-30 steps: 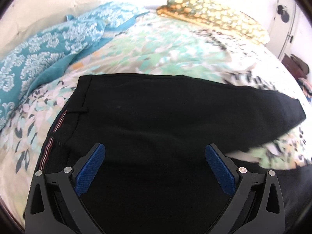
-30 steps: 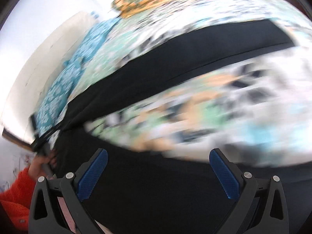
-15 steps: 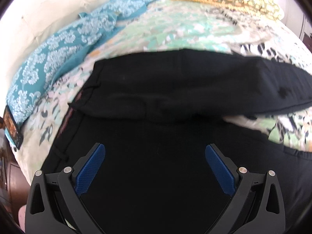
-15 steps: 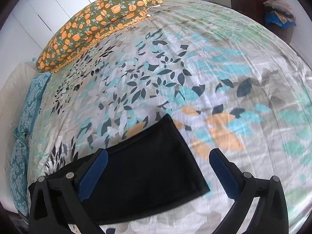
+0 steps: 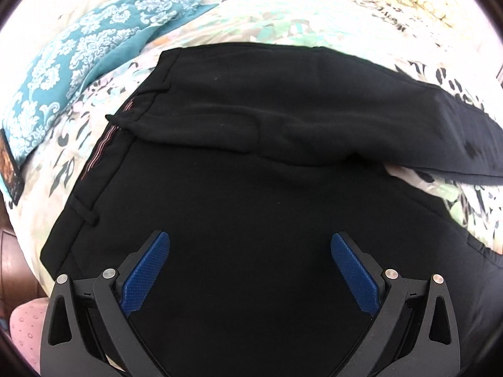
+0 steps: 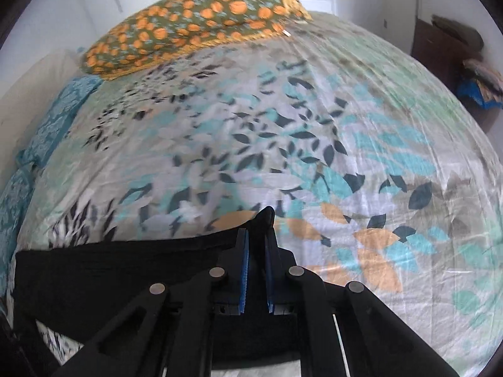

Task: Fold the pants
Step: 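Fold the held trouser leg toward the waistband with the right gripper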

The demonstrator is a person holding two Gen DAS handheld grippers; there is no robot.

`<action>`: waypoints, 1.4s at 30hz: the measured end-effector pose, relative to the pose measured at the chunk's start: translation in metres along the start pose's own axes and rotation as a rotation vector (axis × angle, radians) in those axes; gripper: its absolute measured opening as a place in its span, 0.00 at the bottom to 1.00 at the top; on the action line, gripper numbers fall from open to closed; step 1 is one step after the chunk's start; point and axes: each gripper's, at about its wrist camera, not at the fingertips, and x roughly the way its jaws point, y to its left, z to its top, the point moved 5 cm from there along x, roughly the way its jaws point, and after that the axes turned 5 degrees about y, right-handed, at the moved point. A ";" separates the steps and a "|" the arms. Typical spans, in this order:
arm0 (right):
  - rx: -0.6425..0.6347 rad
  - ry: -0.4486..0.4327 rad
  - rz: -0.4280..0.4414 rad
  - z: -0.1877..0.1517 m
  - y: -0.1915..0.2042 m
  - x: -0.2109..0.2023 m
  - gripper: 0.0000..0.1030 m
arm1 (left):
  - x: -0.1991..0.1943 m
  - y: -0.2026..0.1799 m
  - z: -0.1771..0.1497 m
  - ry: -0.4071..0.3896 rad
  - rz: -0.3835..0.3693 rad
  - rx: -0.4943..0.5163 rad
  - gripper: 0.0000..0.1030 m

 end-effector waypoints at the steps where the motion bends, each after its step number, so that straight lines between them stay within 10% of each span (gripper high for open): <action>1: -0.069 -0.029 0.018 -0.012 0.022 -0.026 0.09 | -0.003 -0.001 0.000 -0.007 -0.008 -0.002 0.99; 10: -0.288 -0.049 0.174 -0.227 0.154 -0.191 0.06 | -0.029 0.010 -0.005 -0.050 -0.102 -0.071 0.99; 16: -0.005 0.200 -0.166 -0.326 0.081 -0.153 0.17 | -0.030 0.009 -0.018 -0.047 -0.104 -0.026 0.99; 23: 0.186 0.060 -0.194 -0.333 0.079 -0.175 0.67 | -0.024 0.007 -0.032 -0.051 -0.107 0.002 0.99; 34: 0.321 0.059 0.263 -0.333 0.202 -0.134 0.71 | -0.033 0.018 -0.030 -0.092 -0.116 -0.003 0.99; 42: 0.634 0.032 0.450 -0.343 0.190 -0.127 0.71 | -0.039 0.031 -0.025 -0.116 -0.116 -0.044 0.99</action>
